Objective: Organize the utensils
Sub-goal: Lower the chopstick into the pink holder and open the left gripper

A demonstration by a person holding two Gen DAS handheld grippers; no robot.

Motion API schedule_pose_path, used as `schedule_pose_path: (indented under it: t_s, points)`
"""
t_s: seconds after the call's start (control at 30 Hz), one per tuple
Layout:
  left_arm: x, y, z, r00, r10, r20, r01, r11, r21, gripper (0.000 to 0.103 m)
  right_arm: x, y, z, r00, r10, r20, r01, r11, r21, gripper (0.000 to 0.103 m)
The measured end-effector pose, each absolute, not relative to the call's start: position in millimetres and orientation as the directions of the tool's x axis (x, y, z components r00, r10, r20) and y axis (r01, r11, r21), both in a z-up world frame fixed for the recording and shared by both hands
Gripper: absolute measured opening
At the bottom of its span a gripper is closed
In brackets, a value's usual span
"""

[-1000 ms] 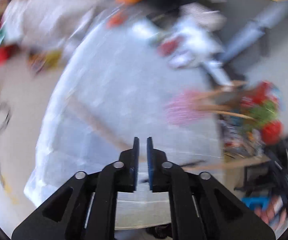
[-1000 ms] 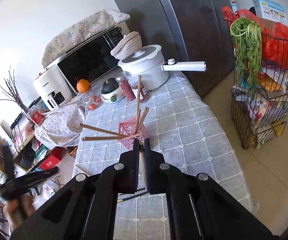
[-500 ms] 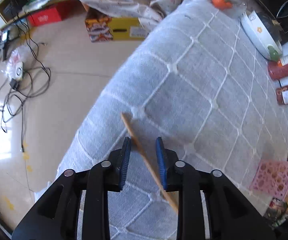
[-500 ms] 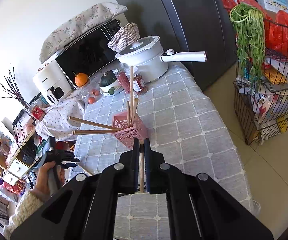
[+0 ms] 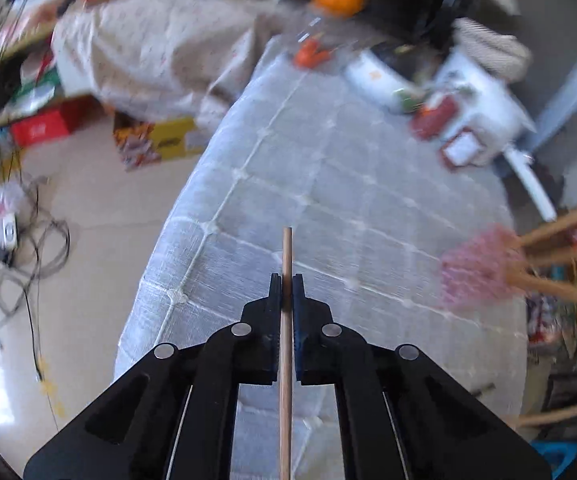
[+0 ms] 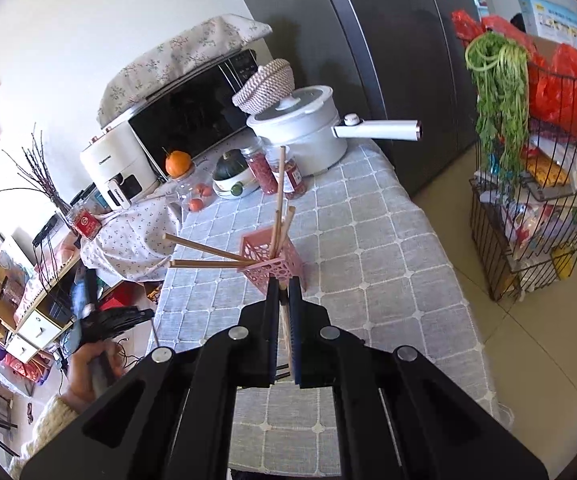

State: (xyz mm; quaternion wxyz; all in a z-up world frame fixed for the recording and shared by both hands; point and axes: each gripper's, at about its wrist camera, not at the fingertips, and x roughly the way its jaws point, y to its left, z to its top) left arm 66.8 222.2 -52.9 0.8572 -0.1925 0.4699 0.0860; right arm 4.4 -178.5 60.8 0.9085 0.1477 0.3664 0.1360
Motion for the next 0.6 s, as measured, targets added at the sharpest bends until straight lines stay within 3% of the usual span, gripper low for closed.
schedule_pose_path:
  t_s: [0.3,0.47,0.6]
  points:
    - [-20.0,139.0,76.8,0.778,-0.056,-0.626,-0.059,0.985,-0.161,0.004,-0.8,-167.2,89.7,0.678,0.364,-0.639,-0.166,0.922,0.349,0.005]
    - [-12.5,121.3,146.4,0.864,-0.066,-0.498,-0.001,0.991,-0.133,0.004,13.3,-170.4,117.8,0.670,0.381,-0.637,-0.169,0.914,0.368,0.005]
    - [6.5,102.1,190.5,0.888,-0.096,-0.450,0.054,0.993,-0.106,0.004,24.9,-174.4,140.0,0.675,0.398,-0.621,-0.175,0.904,0.389,0.005]
